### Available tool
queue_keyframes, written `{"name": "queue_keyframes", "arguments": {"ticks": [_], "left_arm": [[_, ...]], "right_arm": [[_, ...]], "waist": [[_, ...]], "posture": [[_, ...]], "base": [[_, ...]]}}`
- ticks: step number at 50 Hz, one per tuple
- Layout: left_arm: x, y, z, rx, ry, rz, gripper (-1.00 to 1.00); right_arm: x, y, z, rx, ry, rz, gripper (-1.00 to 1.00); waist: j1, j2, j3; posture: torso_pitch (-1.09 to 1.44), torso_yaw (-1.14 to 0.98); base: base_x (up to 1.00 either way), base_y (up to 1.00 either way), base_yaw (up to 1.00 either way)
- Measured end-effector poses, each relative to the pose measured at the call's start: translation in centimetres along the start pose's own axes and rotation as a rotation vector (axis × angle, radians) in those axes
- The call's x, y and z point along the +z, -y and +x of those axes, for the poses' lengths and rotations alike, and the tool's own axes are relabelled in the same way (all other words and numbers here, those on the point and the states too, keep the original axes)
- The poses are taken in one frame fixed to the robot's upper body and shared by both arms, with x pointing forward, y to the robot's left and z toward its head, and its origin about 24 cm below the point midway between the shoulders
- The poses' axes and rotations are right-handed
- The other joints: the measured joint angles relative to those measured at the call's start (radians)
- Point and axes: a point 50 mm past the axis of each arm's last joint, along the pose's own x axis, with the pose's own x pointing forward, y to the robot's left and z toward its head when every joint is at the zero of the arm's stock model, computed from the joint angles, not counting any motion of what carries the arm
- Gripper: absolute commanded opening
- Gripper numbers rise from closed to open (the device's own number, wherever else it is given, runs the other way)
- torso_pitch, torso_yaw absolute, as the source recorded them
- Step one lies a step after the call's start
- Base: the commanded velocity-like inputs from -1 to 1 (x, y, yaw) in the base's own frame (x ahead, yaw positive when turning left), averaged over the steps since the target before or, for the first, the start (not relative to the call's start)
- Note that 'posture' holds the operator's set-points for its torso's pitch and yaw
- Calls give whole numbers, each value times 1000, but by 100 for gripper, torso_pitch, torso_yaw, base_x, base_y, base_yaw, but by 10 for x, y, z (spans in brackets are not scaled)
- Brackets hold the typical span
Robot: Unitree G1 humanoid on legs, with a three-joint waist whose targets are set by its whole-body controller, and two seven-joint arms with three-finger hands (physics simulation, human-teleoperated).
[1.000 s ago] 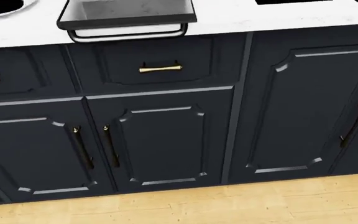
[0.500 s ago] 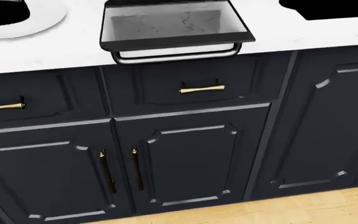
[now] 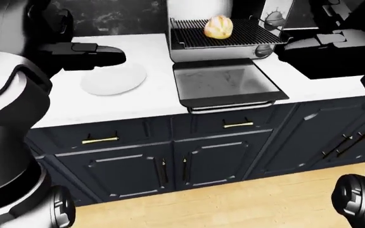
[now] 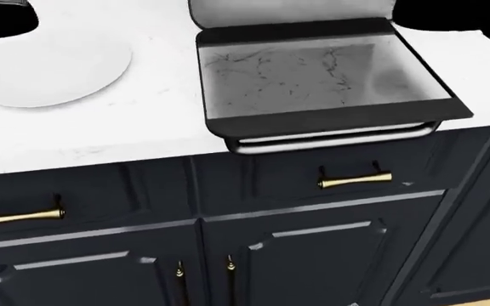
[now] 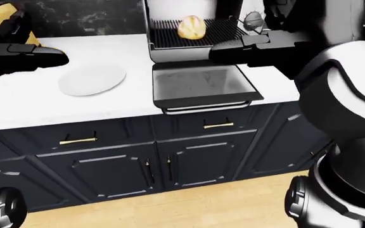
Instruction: Pick the bread from the rack and place it on the plate on the counter.
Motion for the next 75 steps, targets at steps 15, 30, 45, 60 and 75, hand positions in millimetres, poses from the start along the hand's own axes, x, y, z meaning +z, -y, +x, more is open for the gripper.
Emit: {"name": "queue_keyframes", "arguments": {"ticks": [15,30,45,60,75], "left_arm": [[2,-8,1,46,11,0,100],[-1,-4,-2,16,15,-8,100],[-6,-13,-1,63,-13,-5,100],[5,-12,-5,42,46,-9,100],[0,-12,-3,49,28,-8,100]], "right_arm": [[6,-6,0,26,22,7,100],[4,-2,-1,-1,20,1,100],[-4,-7,-1,20,-2,31,100],[2,2,6,-39,24,3,100],[18,54,-4,-220,-22,-131,100]], "waist": [[10,33,32],[-2,16,-28],[13,14,20],[12,28,-17],[10,25,-13]], "posture": [[0,0],[0,0],[0,0],[0,0],[0,0]], "base": [[3,0,0],[3,10,0],[8,14,0],[0,0,0],[0,0,0]]}}
